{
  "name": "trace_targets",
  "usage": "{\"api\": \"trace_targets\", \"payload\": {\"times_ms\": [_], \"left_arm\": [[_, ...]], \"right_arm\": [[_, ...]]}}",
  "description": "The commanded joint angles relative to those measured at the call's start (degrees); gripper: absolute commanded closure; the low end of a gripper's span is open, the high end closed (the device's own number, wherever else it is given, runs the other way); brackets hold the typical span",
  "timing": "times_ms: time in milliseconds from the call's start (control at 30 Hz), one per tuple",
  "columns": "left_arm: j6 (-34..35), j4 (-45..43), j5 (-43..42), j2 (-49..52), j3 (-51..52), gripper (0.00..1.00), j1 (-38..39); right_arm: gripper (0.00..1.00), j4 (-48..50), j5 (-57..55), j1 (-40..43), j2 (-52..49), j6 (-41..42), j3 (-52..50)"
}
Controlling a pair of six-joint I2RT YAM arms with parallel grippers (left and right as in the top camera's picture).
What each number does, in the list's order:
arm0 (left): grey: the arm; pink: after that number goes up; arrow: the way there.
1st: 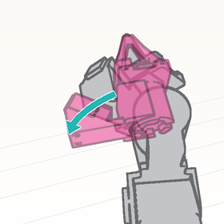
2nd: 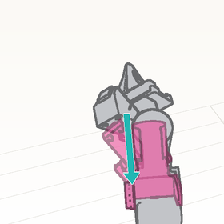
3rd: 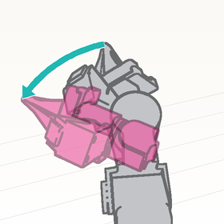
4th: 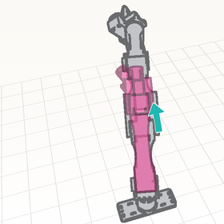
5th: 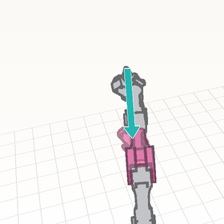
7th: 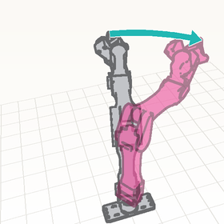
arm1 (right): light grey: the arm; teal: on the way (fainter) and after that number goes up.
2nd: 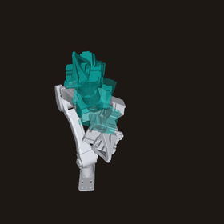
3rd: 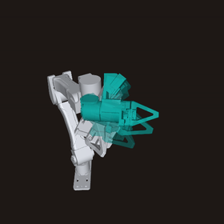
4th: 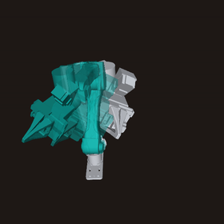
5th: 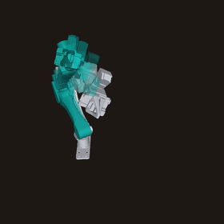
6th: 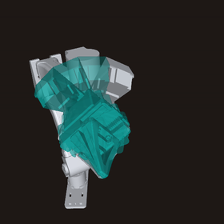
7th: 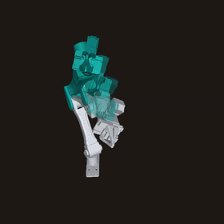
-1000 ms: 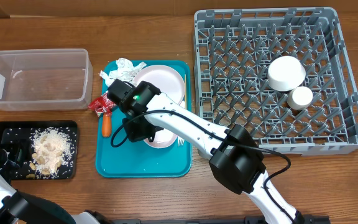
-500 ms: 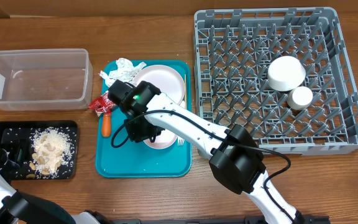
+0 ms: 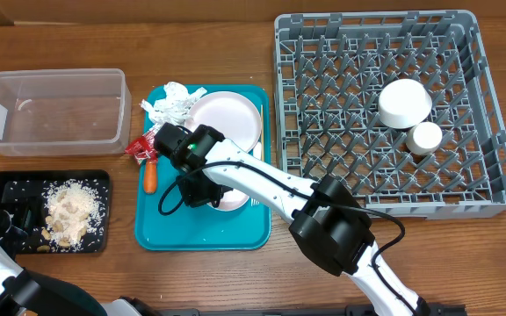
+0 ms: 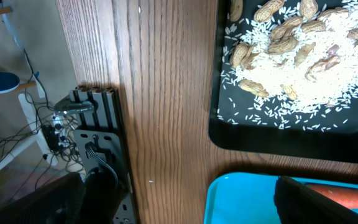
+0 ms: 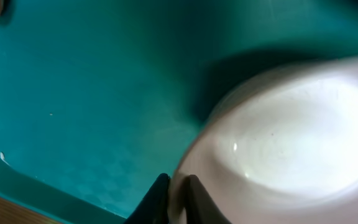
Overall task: Sort waste into correct bins and load items into the dishwasher rack
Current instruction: 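Grasp the pink bowl rim with the right gripper and lift it, then carry the pink bowl to the top edge of the grey rack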
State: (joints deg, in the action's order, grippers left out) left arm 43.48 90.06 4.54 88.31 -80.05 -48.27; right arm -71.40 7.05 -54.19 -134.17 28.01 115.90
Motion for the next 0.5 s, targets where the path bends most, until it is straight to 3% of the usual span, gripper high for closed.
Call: {"api": "trace_targets", "payload": {"times_ms": [0, 300, 467], "left_arm": [[0.26, -0.15, -0.13, 0.2, -0.66, 0.0, -0.02], [0.26, -0.15, -0.11, 0.2, -0.66, 0.0, -0.04], [0.26, -0.33, -0.11, 0.2, -0.66, 0.0, -0.02]], "right_arm": [[0.96, -0.79, -0.59, 0.0, 1.84, 0.02, 1.25], [0.96, -15.45, -0.59, 2.08, 4.5, -4.33, 20.55], [0.96, -18.45, -0.2, 11.56, 14.4, -9.29, 26.71]]}}
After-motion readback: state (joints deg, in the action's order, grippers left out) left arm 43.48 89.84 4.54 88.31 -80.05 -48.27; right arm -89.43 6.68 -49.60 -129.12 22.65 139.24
